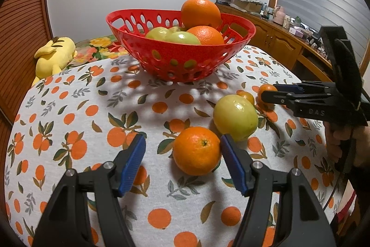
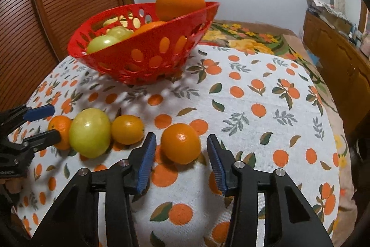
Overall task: Organize fruits
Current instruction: 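Close the left gripper on a tangerine while the right gripper grasps another tangerine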
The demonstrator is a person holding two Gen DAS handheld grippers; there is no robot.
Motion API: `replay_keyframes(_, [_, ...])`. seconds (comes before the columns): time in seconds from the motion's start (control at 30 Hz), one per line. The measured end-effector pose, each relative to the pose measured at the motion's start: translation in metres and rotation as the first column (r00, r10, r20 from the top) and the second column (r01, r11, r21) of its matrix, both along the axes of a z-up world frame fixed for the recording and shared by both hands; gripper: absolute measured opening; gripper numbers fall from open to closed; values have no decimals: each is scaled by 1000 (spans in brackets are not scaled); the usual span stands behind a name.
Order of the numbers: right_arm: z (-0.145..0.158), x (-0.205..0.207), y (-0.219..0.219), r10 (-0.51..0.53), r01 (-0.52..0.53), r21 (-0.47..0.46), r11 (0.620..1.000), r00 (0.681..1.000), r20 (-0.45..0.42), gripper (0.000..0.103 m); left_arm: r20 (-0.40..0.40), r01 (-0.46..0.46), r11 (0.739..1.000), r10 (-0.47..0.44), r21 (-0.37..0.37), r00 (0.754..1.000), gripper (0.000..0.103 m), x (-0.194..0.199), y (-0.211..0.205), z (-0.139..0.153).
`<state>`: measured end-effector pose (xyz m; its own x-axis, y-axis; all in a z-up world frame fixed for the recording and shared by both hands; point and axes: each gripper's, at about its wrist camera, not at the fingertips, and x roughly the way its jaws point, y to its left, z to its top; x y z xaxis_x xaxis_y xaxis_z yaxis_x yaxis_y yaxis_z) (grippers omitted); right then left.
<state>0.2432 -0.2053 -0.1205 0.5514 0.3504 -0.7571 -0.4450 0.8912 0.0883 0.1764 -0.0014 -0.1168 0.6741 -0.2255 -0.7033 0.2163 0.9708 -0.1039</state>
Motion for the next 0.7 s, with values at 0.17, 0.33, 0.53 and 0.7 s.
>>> replay_keyframes(0.17, [0, 0, 0, 9, -9, 9, 1000, 1000, -8, 35, -13, 5, 1000, -5, 4, 1000, 67, -1, -2, -2])
replay_keyframes(0.33, [0, -4, -4, 2, -2, 30, 1000, 1000, -8, 35, -19, 7, 1000, -7, 10, 1000, 67, -1, -3, -3])
replay_keyframes(0.53, [-1, -9, -7, -2, 2, 39, 999, 1000, -2, 35, -35, 2, 1000, -2, 14, 999, 67, 3, -4, -7])
replay_keyframes(0.7, [-3, -9, -7, -4, 4, 43, 999, 1000, -2, 35, -45, 13, 1000, -13, 6, 999, 67, 4, -5, -9])
